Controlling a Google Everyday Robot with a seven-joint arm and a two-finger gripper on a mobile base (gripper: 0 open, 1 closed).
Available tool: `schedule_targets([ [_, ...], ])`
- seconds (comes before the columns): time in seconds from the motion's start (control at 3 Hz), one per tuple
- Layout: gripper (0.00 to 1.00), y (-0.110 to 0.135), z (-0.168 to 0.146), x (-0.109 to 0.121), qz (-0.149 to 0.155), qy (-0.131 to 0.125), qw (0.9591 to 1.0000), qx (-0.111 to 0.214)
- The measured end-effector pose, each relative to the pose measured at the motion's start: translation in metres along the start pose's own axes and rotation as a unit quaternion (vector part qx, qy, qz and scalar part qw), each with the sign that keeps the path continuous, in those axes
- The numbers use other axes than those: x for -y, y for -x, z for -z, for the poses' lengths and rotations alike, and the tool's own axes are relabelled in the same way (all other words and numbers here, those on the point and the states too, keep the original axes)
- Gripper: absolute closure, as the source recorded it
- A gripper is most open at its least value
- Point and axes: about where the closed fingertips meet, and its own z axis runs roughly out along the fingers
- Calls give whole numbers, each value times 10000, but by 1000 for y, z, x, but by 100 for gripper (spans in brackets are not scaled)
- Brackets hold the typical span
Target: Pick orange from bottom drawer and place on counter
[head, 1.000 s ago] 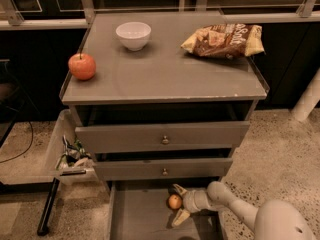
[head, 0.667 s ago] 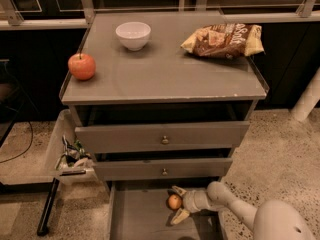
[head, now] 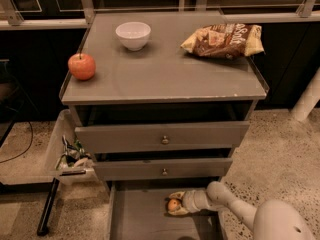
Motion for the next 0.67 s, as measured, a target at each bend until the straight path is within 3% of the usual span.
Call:
schedule_targets([
  [0.67,100,0,0,0,0,1,10000,0],
])
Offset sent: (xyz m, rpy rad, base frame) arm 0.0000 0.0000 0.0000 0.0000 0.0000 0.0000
